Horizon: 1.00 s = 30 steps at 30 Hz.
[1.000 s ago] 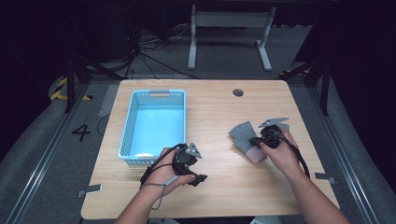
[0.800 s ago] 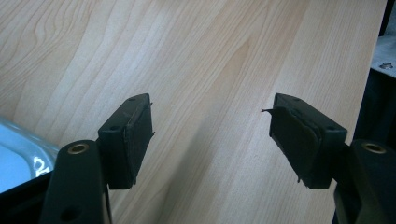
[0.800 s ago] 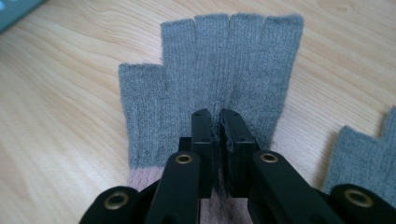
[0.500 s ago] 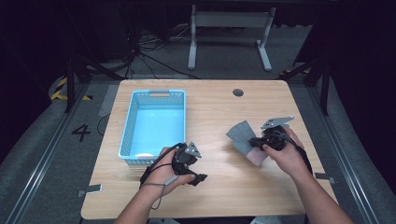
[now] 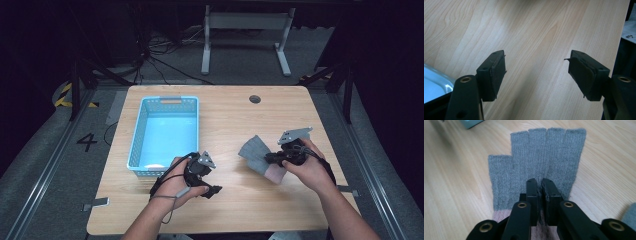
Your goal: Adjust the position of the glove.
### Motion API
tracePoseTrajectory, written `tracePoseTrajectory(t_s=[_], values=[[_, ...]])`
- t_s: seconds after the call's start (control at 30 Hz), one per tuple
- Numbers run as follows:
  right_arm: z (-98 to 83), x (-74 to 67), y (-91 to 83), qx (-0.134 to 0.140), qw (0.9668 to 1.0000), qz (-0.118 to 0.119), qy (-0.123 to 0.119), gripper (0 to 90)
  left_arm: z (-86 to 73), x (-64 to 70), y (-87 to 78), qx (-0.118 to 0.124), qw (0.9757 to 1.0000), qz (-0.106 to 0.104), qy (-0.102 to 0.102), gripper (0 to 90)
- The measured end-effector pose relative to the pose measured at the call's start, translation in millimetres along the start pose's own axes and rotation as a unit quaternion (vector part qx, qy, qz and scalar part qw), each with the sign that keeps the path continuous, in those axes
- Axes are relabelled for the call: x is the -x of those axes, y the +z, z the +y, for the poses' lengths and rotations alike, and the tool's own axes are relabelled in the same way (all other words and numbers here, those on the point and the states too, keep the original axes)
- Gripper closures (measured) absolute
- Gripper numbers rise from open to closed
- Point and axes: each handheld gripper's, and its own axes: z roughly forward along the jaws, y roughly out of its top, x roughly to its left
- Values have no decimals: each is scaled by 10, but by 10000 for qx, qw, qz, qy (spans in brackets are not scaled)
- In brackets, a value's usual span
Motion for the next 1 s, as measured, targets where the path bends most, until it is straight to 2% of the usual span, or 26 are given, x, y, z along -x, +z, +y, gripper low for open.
tracePoseTrajectory(t_s=[0.17, 0.33, 0.53, 0.63, 0.73, 0.77, 0.8, 0.87, 0.9, 1.0], values=[[13, -82, 32, -88, 9992, 217, -313, 845, 0, 1, -11, 36, 10000, 9, -4, 308], [15, -126, 91, -148, 9985, 314, -432, 844, -3, 4, -16, 20, 10000, 9, -2, 307], [36, -198, 165, -226, 9960, 496, -715, 842, -18, 3, -30, 45, 10000, 36, -37, 307], [31, -241, 232, -317, 9936, 621, -884, 842, -18, 3, -31, 38, 10000, 31, -23, 307], [24, -265, 267, -368, 9926, 674, -937, 842, -17, 5, -30, 42, 10000, 26, -23, 307], [19, -290, 298, -421, 9905, 730, -1090, 841, -16, 5, -29, 42, 10000, 25, -21, 307], [15, -302, 313, -441, 9896, 764, -1135, 840, -15, 4, -28, 39, 10000, 27, -17, 307], [11, -316, 328, -457, 9892, 789, -1150, 840, -14, 5, -24, 32, 10000, 24, -16, 307], [2, -331, 360, -505, 9871, 871, -1242, 840, -12, 6, -21, 28, 10000, 19, -12, 306], [-9, -353, 401, -542, 9860, 897, -1293, 839, -11, 6, -20, 18, 10000, 15, -21, 306]])
